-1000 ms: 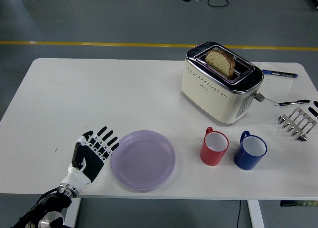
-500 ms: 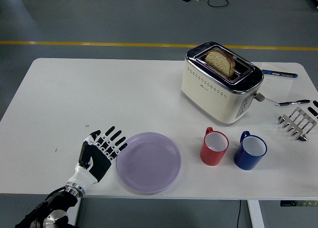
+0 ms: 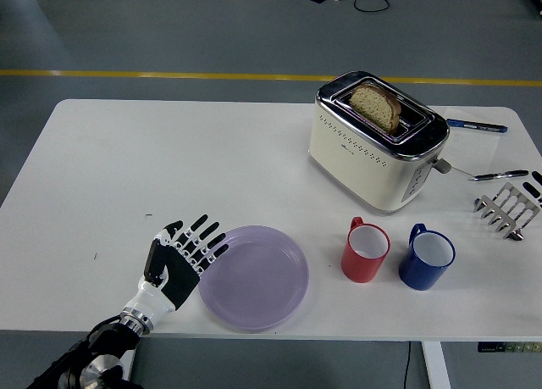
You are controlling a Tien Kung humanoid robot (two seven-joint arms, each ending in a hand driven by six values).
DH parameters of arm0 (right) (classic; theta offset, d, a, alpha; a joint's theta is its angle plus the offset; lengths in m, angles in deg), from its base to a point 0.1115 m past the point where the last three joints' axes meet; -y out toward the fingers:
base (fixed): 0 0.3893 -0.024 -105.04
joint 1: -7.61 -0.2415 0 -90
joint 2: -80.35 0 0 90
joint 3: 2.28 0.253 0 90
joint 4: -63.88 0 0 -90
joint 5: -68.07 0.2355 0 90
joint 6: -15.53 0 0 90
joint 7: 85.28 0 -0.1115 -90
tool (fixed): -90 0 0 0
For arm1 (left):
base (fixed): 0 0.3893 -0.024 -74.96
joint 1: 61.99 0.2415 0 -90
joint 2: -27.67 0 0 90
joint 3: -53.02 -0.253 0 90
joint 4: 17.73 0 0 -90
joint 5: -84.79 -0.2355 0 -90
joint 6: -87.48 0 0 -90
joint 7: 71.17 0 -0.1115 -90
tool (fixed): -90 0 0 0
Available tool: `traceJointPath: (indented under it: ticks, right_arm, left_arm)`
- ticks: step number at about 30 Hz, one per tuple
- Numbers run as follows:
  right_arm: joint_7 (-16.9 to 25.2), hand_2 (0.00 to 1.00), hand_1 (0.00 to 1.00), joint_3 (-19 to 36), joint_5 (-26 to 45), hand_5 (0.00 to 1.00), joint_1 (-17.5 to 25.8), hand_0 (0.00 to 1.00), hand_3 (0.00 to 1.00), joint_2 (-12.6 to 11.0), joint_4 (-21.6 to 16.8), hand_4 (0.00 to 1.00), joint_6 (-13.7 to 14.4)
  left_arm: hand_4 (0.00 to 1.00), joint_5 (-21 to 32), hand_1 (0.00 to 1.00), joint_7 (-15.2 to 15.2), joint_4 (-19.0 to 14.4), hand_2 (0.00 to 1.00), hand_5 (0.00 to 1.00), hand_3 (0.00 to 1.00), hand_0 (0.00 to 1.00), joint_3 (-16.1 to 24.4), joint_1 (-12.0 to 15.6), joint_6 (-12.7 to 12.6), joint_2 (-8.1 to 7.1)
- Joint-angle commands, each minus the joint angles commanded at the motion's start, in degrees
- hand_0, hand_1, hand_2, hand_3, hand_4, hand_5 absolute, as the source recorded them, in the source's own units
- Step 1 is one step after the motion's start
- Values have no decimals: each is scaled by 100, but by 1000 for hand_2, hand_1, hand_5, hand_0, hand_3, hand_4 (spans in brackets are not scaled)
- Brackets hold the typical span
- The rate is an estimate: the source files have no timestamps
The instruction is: Push plate across desktop,pick up the break from the machine,place the break in the plate
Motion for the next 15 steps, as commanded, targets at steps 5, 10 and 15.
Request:
traceJointPath:
  ticks: [5, 10, 15]
  right_arm:
    - [1, 664, 656, -8, 0, 571, 16, 694, 670, -1, 2, 512, 3]
    - [-1, 664, 655, -39, -12, 570, 24, 693, 670, -12, -15, 512, 6]
    - [17, 664, 655, -113, -223, 571, -43, 693, 670, -100, -82, 512, 96]
  left_arm:
    - [490, -358, 834, -231, -193, 874, 998, 894, 824, 77, 32, -331, -6]
    - [489, -847, 822, -447, -502, 857, 998, 854, 817, 398, 171, -931, 42]
    - [490, -1458, 797, -685, -785, 829, 998, 813, 792, 997, 366, -1612, 98]
